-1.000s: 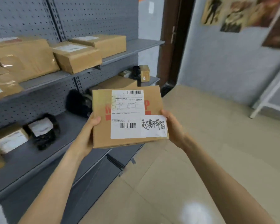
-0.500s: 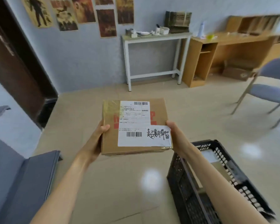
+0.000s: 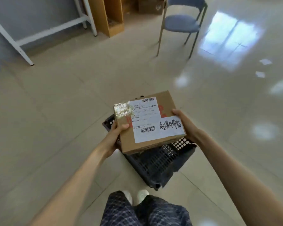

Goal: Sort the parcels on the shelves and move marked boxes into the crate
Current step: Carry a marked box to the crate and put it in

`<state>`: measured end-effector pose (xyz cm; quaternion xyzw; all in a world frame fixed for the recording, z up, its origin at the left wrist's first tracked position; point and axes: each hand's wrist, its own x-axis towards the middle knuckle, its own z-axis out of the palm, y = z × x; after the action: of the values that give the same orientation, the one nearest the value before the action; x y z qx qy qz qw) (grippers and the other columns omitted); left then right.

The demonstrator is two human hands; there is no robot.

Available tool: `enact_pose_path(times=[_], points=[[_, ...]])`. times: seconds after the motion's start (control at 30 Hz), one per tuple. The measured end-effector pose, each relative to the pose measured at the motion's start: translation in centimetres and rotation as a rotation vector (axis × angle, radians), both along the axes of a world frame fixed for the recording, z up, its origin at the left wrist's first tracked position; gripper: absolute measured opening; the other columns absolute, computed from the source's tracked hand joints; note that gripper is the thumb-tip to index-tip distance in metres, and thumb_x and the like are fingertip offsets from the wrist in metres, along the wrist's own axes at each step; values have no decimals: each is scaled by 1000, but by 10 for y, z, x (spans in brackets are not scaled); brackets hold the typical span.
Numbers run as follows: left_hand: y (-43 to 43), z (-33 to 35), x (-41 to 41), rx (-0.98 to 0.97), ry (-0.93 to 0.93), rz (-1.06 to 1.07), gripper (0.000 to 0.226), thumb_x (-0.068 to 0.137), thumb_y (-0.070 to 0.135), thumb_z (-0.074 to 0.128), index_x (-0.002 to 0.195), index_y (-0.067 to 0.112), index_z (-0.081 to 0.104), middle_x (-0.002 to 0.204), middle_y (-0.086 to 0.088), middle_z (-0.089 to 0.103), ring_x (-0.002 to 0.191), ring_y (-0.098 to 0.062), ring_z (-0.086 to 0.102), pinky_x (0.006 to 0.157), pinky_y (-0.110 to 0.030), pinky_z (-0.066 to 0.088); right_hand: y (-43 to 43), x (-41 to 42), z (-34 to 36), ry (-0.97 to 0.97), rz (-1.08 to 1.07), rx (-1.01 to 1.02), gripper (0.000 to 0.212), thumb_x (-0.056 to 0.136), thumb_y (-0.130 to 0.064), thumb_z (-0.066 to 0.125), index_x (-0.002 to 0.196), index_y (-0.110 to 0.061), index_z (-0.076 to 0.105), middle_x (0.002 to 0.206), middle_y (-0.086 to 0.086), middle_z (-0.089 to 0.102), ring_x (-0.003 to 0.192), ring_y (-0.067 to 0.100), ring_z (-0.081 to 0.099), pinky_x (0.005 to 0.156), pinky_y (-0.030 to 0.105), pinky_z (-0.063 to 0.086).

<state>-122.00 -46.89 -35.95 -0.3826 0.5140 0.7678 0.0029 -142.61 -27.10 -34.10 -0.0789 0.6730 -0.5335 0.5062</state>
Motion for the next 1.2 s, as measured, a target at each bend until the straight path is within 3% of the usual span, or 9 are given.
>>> enact_pose_path(times=[0.17, 0.4, 0.6, 0.73, 0.83, 0.93, 1.07, 1.13, 1.2], points=[[25, -72, -26, 132, -153, -55, 78, 64, 43, 73, 134, 37, 40, 104, 1, 69, 89, -18, 68, 59, -37, 57, 28, -25, -55, -75, 8, 195, 49, 94, -54, 42, 88, -12, 65, 73, 6, 75, 57, 16, 70, 52, 22, 55], [51, -157, -38, 280, -286, -52, 93, 59, 36, 84, 135, 35, 30, 115, -4, 60, 98, -27, 63, 60, -46, 57, 44, -50, -138, -88, 77, 394, 51, 92, -61, 41, 112, -16, 55, 77, 6, 75, 67, 20, 73, 55, 25, 55], [80, -210, -52, 330, -388, 26, 72, 77, 27, 77, 135, 31, 34, 117, -2, 63, 101, -22, 64, 70, -49, 57, 42, -71, -191, -74, 124, 487, 38, 94, -56, 41, 112, -25, 53, 78, 5, 76, 67, 21, 74, 52, 25, 56], [105, -232, -60, 386, -438, 114, 64, 80, 21, 74, 133, 25, 40, 112, -1, 65, 96, -17, 64, 55, -40, 57, 35, -83, -226, -26, 231, 549, 32, 97, -52, 36, 110, -27, 51, 95, 10, 72, 77, 24, 73, 72, 37, 61], [122, -254, -64, 397, -473, 172, 60, 80, 18, 74, 131, 25, 43, 111, 1, 66, 97, -15, 64, 62, -42, 58, 35, -89, -253, 5, 307, 622, 38, 98, -51, 36, 124, -26, 47, 106, 12, 69, 92, 29, 70, 89, 47, 55], [131, -276, -69, 366, -511, 223, 56, 83, 16, 71, 131, 24, 43, 112, 1, 66, 99, -15, 63, 70, -43, 55, 35, -94, -275, -20, 337, 634, 30, 99, -48, 38, 120, -28, 44, 90, 5, 72, 76, 18, 72, 74, 35, 59], [133, -300, -79, 316, -553, 245, 54, 83, 15, 71, 130, 22, 43, 112, 1, 64, 94, -13, 63, 58, -33, 52, 35, -101, -306, -42, 358, 636, 20, 100, -46, 38, 115, -34, 40, 74, -1, 72, 56, 10, 70, 56, 27, 58], [135, -313, -85, 320, -557, 279, 56, 83, 12, 71, 131, 21, 43, 116, 0, 64, 94, -13, 62, 68, -38, 52, 34, -104, -323, -50, 352, 629, 27, 101, -45, 35, 120, -29, 44, 73, -1, 73, 60, 15, 71, 60, 31, 60], [138, -327, -92, 308, -564, 304, 60, 83, 10, 70, 134, 21, 41, 117, 3, 62, 95, -12, 59, 86, -46, 46, 30, -107, -336, -12, 373, 645, 39, 101, -46, 32, 133, -25, 41, 91, 5, 73, 78, 23, 72, 76, 41, 61]])
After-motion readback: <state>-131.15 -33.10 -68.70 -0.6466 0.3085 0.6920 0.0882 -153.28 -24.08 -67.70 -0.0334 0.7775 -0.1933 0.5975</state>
